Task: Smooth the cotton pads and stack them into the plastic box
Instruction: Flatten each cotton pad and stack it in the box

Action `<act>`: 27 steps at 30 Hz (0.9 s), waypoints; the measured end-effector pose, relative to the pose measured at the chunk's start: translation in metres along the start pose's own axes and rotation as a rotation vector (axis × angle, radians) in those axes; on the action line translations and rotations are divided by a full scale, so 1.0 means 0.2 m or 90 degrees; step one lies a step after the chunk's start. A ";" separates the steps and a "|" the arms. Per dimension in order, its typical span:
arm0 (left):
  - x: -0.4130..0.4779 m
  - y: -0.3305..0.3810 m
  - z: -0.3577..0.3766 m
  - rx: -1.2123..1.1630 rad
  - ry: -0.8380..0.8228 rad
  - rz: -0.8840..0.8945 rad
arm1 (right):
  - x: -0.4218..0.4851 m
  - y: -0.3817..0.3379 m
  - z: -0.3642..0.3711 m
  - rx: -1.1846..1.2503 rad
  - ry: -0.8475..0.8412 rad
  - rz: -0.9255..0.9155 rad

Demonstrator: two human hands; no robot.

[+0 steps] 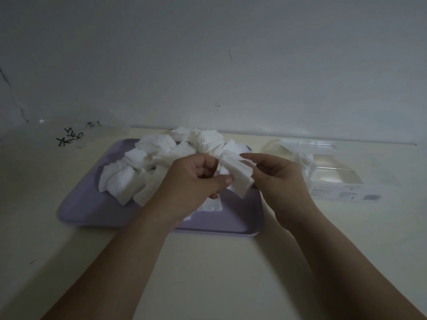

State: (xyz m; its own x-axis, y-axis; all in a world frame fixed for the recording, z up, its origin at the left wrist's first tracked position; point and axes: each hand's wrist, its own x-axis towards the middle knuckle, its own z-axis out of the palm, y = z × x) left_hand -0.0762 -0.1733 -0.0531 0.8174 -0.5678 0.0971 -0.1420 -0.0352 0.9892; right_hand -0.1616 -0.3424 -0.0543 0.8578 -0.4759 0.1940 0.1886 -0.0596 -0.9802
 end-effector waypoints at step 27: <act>0.01 -0.03 0.06 0.258 0.169 0.168 | -0.01 0.02 0.02 0.141 0.003 0.074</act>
State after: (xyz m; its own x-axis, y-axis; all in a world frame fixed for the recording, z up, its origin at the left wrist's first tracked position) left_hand -0.0808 -0.1842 -0.0606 0.8297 -0.3759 0.4126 -0.5226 -0.2633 0.8109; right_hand -0.1604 -0.3391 -0.0575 0.8777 -0.4726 0.0793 0.1888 0.1889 -0.9637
